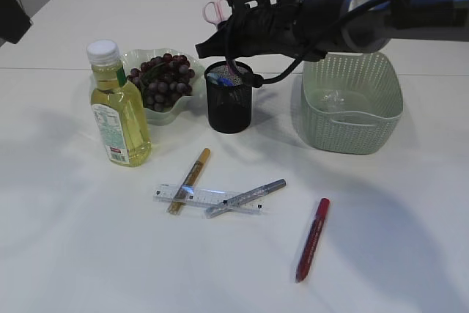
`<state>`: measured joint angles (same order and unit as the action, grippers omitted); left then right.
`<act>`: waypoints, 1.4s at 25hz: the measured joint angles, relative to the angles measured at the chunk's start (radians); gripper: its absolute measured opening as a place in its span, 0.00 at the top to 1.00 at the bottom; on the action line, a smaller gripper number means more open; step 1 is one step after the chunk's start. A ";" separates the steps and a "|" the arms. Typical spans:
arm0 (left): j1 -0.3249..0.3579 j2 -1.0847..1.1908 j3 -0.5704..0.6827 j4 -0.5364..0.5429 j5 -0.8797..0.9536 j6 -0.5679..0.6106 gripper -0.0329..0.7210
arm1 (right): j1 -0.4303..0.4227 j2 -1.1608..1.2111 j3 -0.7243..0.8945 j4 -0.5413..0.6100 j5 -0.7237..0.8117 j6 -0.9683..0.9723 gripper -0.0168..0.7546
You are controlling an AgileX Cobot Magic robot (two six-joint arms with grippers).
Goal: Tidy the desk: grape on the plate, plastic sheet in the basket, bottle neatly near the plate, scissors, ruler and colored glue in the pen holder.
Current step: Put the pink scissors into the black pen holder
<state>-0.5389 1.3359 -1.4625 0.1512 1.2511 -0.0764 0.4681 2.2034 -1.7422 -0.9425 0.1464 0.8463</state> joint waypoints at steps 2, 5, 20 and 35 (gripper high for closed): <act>0.000 0.000 0.000 0.000 0.000 0.000 0.55 | 0.000 0.004 0.000 0.000 0.000 0.000 0.77; 0.000 0.000 0.000 0.002 0.000 0.000 0.55 | 0.000 0.007 0.000 -0.002 0.000 0.000 0.77; 0.000 0.000 0.000 0.017 0.000 0.000 0.55 | 0.000 0.021 0.000 -0.035 -0.005 0.004 0.77; 0.000 0.000 0.000 0.024 0.000 0.000 0.55 | 0.000 0.025 0.000 -0.061 -0.010 0.004 0.77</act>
<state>-0.5389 1.3359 -1.4625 0.1756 1.2511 -0.0764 0.4681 2.2287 -1.7422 -1.0034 0.1367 0.8500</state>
